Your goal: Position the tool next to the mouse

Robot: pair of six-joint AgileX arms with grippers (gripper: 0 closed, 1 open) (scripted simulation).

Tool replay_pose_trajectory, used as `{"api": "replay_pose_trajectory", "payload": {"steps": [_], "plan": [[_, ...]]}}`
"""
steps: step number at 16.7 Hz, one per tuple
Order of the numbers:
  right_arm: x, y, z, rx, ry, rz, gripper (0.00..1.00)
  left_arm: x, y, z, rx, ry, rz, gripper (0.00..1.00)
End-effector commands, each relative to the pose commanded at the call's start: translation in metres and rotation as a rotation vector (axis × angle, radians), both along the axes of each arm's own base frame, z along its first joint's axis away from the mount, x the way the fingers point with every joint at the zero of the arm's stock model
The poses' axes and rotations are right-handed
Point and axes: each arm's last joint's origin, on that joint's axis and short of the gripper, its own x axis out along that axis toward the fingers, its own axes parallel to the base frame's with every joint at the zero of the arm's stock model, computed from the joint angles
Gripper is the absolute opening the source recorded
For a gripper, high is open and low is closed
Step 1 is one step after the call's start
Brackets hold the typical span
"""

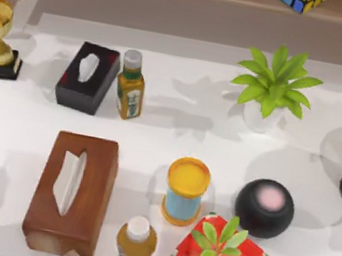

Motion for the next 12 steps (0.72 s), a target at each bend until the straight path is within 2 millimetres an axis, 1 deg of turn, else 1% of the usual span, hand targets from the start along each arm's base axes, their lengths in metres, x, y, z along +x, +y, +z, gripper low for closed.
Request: {"api": "replay_pose_trajectory", "payload": {"steps": [2, 5, 12], "plan": [[0.0, 0.0, 0.0, 0.0, 0.0, 0.0, 1.0, 0.008, 0.005, -0.001, -0.032, 0.146, 0.052, 1.0], [0.0, 0.0, 0.0, 0.0, 0.0, 0.0, 1.0, 0.017, 0.011, 0.002, -0.059, 0.269, 0.112, 1.0], [0.0, 0.0, 0.0, 0.0, 0.0, 0.0, 1.0, 0.018, 0.012, 0.002, -0.063, 0.288, 0.121, 1.0]]}}
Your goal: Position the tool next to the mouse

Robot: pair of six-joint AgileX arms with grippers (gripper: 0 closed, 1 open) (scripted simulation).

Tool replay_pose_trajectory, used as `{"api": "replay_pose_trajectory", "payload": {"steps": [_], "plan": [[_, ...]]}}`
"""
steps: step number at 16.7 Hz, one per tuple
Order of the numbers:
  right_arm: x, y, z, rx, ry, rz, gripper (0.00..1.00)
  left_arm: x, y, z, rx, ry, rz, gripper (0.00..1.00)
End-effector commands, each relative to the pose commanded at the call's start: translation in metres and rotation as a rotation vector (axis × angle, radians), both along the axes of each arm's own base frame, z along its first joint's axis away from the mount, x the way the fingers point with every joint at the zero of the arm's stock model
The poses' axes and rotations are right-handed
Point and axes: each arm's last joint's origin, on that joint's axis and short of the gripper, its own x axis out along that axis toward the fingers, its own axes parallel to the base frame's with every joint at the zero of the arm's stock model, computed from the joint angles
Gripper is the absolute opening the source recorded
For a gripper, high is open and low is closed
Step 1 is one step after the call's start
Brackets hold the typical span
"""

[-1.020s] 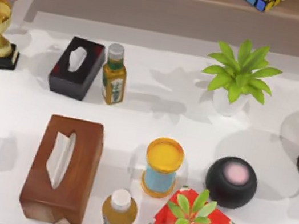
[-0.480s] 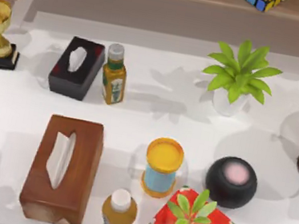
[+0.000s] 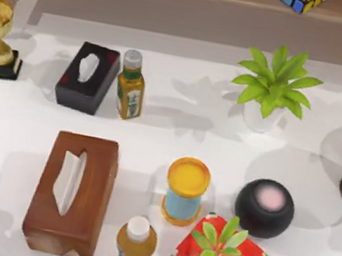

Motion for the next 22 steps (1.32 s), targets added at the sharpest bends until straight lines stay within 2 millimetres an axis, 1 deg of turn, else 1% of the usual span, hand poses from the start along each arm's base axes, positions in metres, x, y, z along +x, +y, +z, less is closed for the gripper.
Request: {"api": "replay_pose_trajectory", "payload": {"steps": [2, 5, 8, 12, 22], "plan": [[0.0, 0.0, 0.0, 0.0, 0.0, 0.0, 1.0, 0.0, 0.0, -0.009, -0.001, 0.006, 0.004, 1.0], [0.0, 0.0, 0.0, 0.0, 0.0, 0.0, 1.0, 0.003, 0.001, -0.029, 0.002, -0.011, 0.004, 1.0], [0.0, 0.0, 0.0, 0.0, 0.0, 0.0, 1.0, 0.001, 0.001, -0.047, 0.001, -0.002, 0.004, 1.0], [0.0, 0.0, 0.0, 0.0, 0.0, 0.0, 1.0, 0.0, 0.001, -0.049, 0.0, 0.001, 0.005, 1.0], [0.0, 0.0, 0.0, 0.0, 0.0, 0.0, 1.0, 0.0, 0.001, -0.049, 0.0, 0.001, 0.005, 0.25]]}}
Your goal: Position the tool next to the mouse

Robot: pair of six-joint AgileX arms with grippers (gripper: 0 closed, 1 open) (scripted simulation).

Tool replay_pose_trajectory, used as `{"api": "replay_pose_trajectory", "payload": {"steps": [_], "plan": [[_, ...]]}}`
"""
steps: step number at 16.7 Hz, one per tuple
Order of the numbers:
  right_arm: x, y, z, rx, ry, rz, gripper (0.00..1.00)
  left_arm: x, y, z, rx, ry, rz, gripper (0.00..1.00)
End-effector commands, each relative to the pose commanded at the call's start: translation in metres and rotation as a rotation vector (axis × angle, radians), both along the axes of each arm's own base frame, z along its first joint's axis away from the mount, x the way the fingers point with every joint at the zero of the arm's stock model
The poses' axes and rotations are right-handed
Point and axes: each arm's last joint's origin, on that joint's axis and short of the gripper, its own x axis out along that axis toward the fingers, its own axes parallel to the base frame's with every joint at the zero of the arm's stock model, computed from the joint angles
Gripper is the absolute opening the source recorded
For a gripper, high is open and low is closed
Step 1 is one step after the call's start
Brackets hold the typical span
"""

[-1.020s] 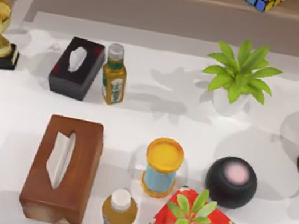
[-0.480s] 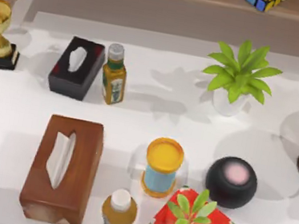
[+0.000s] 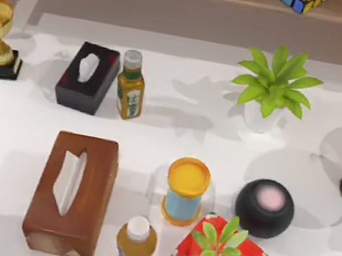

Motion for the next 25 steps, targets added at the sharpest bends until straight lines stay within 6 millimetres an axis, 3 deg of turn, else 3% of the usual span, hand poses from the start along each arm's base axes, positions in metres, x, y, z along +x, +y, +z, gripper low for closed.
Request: {"api": "replay_pose_trajectory", "payload": {"steps": [3, 4, 13, 21, 25], "plan": [[0.0, 0.0, 0.0, 0.0, 0.0, 0.0, 1.0, 0.0, 0.0, 0.0, 0.0, 0.0, 0.0, 0.02], [0.0, 0.0, 0.0, 0.0, 0.0, 0.0, 1.0, 0.0, 0.0, 0.0, 0.0, 0.0, 0.0, 0.0], [0.0, 0.0, 0.0, 0.0, 0.0, 0.0, 1.0, 0.001, 0.0, 0.002, -0.002, -0.005, 0.0, 0.0], [0.0, 0.0, 0.0, 0.0, 0.0, 0.0, 1.0, 0.0, 0.0, 0.03, -0.002, -0.003, 0.0, 0.0], [0.0, 0.0, 0.0, 0.0, 0.0, 0.0, 1.0, 0.0, 0.0, 0.03, -0.003, 0.001, -0.001, 0.0]]}}
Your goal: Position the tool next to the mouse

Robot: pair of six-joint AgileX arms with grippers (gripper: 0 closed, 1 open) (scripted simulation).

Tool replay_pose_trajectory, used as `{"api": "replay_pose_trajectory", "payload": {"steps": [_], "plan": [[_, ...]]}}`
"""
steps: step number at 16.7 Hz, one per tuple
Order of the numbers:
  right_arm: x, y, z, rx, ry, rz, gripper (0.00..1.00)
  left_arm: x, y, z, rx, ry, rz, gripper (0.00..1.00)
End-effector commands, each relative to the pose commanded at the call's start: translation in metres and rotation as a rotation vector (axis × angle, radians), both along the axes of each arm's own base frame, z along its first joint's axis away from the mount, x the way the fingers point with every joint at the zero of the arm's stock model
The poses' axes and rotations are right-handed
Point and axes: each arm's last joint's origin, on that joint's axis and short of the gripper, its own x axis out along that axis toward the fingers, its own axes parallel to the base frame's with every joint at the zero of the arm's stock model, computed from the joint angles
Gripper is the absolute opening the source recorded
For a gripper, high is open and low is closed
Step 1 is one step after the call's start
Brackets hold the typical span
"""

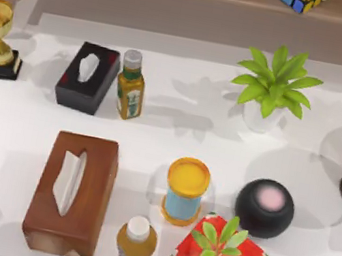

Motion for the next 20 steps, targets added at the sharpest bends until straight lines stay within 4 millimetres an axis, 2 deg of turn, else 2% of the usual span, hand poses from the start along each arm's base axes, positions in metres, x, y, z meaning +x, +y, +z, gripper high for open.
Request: {"api": "replay_pose_trajectory", "payload": {"steps": [3, 5, 9, 15, 17, 20], "plan": [[0.0, 0.0, 0.0, 0.0, 0.0, 0.0, 1.0, 0.008, 0.004, 0.003, -0.003, 0.009, -0.018, 0.0], [0.0, 0.0, 0.0, 0.0, 0.0, 0.0, 1.0, 0.024, 0.012, 0.008, -0.009, 0.023, -0.059, 0.0], [0.0, 0.0, 0.0, 0.0, 0.0, 0.0, 1.0, 0.075, 0.038, 0.017, -0.024, 0.041, -0.201, 0.0], [0.0, 0.0, 0.0, 0.0, 0.0, 0.0, 1.0, 0.146, 0.085, 0.02, -0.022, 0.009, -0.445, 0.0], [0.0, 0.0, 0.0, 0.0, 0.0, 0.0, 1.0, 0.159, 0.096, 0.02, -0.014, -0.006, -0.499, 0.0], [0.0, 0.0, 0.0, 0.0, 0.0, 0.0, 1.0, 0.165, 0.101, 0.019, -0.01, -0.011, -0.523, 0.0]]}}
